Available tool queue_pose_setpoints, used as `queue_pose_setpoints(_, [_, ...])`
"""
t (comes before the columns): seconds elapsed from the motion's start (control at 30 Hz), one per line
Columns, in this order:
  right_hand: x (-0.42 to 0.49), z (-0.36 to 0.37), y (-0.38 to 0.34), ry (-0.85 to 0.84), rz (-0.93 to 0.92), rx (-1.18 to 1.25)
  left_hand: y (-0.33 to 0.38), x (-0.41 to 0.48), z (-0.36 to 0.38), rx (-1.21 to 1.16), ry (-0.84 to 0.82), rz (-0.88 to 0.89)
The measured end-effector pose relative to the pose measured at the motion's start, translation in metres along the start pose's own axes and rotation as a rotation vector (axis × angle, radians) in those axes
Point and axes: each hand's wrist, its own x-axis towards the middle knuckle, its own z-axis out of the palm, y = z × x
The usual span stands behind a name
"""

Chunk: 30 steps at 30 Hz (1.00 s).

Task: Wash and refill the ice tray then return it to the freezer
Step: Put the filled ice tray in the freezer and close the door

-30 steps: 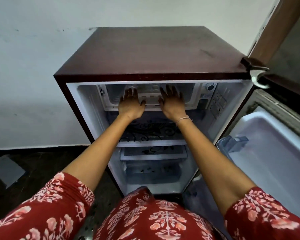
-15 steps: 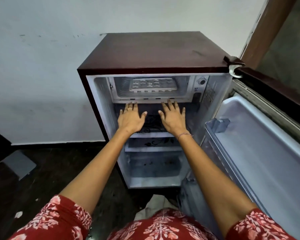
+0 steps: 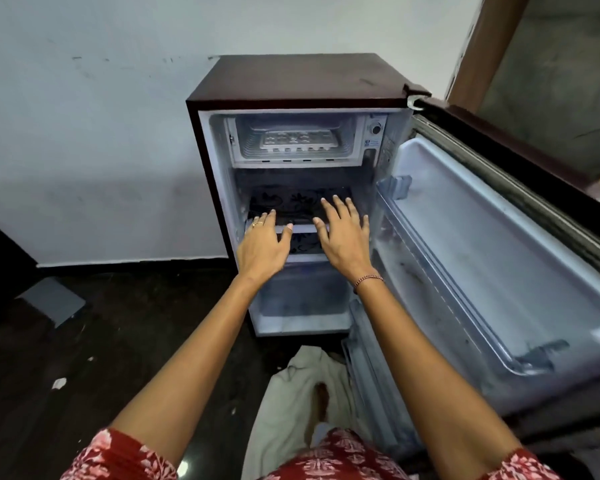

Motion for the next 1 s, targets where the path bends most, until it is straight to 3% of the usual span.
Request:
queue_pose_setpoints(0.53, [-0.097,-0.144,0.018,0.205,-0.056,0.006,0.118,-0.091,-0.009,-0.276,0.163,0.025])
queue_pose_setpoints(0.83, [-0.131,-0.231,0.074,0.422,-0.114,-0.033,0.23,-0.117,0.014,-0.484,0.193,0.191])
queue_pose_setpoints(1.0, [-0.15,-0.277,0.111,0.45,-0.17,-0.07,0.29,-0.136,0.025,-0.554,0.209,0.328])
